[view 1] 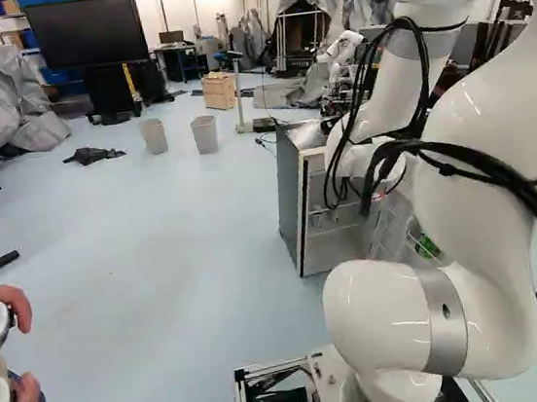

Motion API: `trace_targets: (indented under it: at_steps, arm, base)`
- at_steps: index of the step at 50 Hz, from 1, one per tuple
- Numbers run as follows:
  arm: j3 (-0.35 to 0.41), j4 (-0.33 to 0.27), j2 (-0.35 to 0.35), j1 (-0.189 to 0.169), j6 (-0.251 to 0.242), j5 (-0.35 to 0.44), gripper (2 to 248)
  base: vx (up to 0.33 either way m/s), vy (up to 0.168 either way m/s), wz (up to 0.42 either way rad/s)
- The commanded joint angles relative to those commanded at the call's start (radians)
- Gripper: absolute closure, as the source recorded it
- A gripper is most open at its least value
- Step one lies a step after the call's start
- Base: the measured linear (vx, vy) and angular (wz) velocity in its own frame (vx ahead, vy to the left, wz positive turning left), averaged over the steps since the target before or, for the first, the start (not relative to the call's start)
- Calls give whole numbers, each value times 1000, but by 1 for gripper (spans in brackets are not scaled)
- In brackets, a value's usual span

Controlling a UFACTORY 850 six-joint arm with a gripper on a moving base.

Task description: Grab a drink from the fridge

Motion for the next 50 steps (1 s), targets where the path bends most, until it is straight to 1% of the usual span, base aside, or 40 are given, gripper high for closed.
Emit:
trace_targets:
  at_steps: [18,50]
  arm:
    - [-8,0,38,4,0,0,156]
    - [-82,0,44,27,0,0,156]
  base:
    - [0,0,0]
    - [0,0,0]
